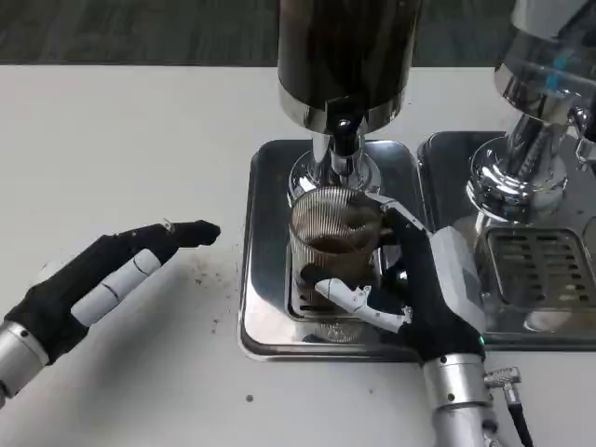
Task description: Grasp the cup under the faucet to collect the drink, then remove the cup.
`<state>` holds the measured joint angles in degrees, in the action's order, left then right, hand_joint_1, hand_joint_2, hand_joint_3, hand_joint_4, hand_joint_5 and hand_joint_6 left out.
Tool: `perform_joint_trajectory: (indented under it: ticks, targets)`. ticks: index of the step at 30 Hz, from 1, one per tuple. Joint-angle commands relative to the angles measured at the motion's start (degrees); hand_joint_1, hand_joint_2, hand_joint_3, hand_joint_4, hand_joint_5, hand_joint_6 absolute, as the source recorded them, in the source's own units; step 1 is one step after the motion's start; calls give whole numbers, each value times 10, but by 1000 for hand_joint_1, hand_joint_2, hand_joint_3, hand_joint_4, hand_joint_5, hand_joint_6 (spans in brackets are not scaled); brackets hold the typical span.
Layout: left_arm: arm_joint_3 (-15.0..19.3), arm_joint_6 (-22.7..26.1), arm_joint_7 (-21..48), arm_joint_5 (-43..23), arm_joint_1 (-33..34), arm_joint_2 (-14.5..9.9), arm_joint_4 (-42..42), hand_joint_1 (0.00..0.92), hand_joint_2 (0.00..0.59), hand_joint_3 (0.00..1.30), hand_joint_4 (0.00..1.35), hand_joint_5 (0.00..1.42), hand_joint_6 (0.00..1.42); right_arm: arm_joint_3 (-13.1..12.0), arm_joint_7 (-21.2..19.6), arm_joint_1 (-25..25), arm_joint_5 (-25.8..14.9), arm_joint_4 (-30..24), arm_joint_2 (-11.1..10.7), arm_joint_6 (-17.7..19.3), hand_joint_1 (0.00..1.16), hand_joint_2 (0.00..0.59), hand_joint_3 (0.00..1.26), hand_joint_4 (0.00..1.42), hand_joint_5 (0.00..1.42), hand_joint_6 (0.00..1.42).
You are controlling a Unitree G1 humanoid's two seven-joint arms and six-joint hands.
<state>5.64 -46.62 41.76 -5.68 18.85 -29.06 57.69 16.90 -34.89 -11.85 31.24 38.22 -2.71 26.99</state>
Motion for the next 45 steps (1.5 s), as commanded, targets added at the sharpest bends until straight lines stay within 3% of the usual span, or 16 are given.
perform_joint_trajectory:
  ticks: [1,12,30,45]
  targets:
    - [-4,6,-3,10,6,-4,2,0,165,317,228,141,61,-4,-20,13,1,-12,-4,20,693,226,609,700,808,1100]
    - [-8,3,-2,10,11,-1,0,0,169,304,221,142,73,-12,-28,46,2,-51,-17,29,732,210,624,699,847,1149]
    - [-7,-6,3,6,21,-1,-2,0,172,296,215,141,76,-14,-74,70,24,-90,-23,50,768,193,661,736,894,1209]
    - [-22,-51,-5,19,13,-3,-50,0,173,265,179,121,77,-33,-76,111,43,-150,-47,39,765,189,685,765,932,1236]
